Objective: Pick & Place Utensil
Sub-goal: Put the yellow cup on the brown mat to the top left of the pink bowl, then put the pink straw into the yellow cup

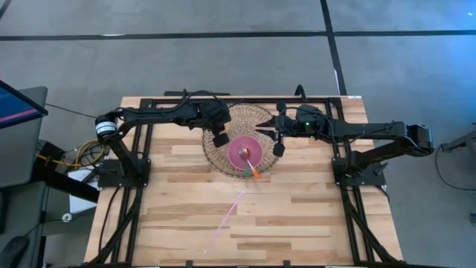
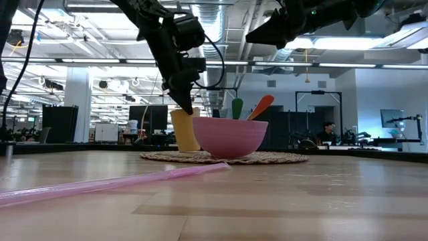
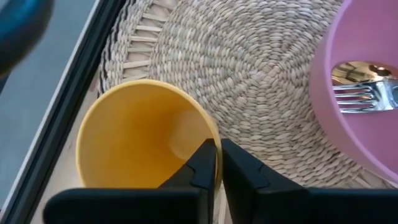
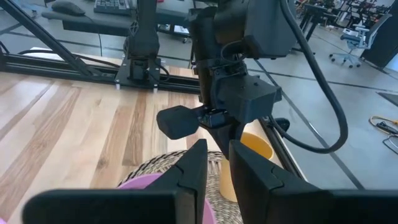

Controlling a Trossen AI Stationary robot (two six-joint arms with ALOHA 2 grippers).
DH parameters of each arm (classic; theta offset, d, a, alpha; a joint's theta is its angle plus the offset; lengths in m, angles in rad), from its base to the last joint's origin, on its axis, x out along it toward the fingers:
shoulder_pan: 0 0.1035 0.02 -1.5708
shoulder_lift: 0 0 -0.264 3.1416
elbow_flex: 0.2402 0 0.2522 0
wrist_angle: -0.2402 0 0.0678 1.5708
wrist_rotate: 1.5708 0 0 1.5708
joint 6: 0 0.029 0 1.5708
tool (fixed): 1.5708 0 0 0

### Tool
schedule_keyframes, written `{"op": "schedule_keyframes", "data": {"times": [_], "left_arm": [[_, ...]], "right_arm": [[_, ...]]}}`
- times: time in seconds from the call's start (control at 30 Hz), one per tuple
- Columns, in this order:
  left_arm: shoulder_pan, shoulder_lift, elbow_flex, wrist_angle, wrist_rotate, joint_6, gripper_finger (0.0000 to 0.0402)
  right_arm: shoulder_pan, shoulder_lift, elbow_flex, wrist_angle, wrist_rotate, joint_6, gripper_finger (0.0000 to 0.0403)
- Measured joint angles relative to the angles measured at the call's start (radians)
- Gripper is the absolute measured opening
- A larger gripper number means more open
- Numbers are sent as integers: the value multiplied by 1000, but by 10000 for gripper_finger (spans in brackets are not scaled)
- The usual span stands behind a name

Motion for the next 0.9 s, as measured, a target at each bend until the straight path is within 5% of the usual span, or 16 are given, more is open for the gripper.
{"op": "schedule_keyframes", "data": {"times": [0.53,0.77,0.9], "left_arm": [[-16,-16,0,104,-25,35,99],[-133,-147,-2,112,-48,-64,103],[-240,-241,-33,113,62,-159,102]], "right_arm": [[0,0,0,0,0,0,61],[0,0,0,-5,0,0,61],[0,0,0,-27,0,0,61]]}}
